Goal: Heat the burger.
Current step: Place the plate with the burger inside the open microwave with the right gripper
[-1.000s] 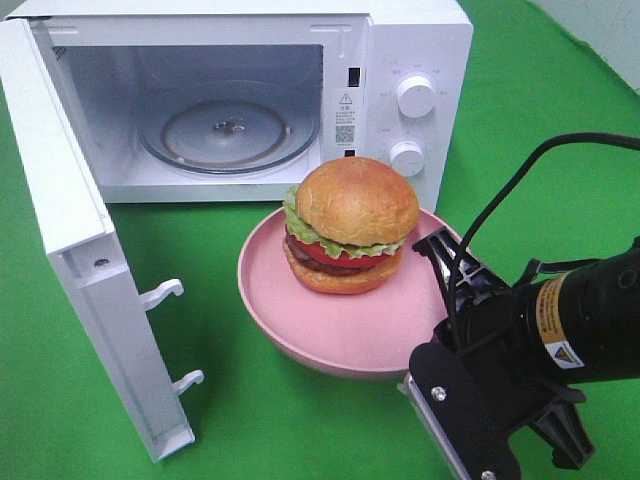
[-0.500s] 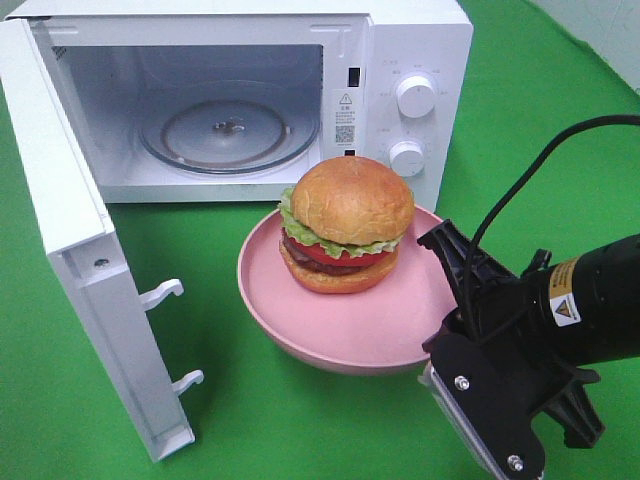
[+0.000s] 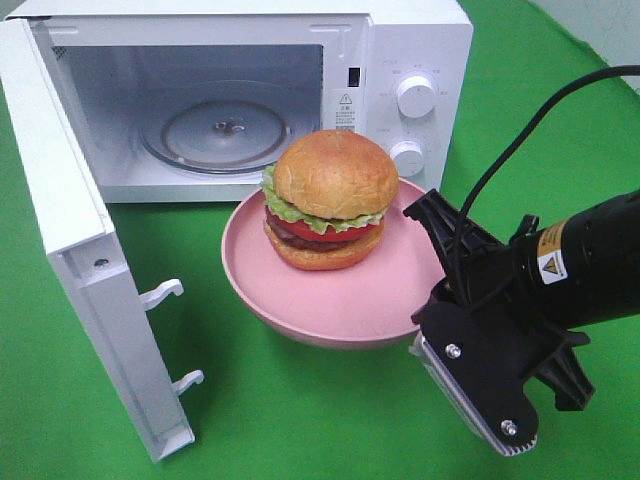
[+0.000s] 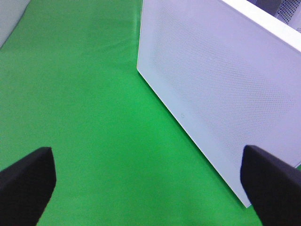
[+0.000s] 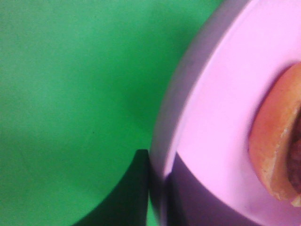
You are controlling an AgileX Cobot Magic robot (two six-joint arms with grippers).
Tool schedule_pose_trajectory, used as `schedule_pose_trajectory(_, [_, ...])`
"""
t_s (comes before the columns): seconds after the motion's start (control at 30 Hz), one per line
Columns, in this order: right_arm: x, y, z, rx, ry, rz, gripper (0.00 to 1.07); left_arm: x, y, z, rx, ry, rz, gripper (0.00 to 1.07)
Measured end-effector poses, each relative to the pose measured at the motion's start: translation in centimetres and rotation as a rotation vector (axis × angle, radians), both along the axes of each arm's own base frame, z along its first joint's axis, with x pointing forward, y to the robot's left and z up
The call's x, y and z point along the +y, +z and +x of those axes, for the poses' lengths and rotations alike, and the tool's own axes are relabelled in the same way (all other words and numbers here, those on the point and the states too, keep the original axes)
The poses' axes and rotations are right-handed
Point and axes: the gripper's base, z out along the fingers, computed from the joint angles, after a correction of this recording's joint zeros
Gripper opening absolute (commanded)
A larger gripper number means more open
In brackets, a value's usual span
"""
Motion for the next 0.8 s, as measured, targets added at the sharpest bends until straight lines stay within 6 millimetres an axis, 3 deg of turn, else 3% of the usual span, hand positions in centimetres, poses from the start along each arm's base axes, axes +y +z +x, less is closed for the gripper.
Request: schedule_pose_trajectory(0.8, [3.3,-0.3,4.0,0.002,0.000,-0.002,0.00,0.0,0.0,0.0,0.000,0.000,0.000,1.00])
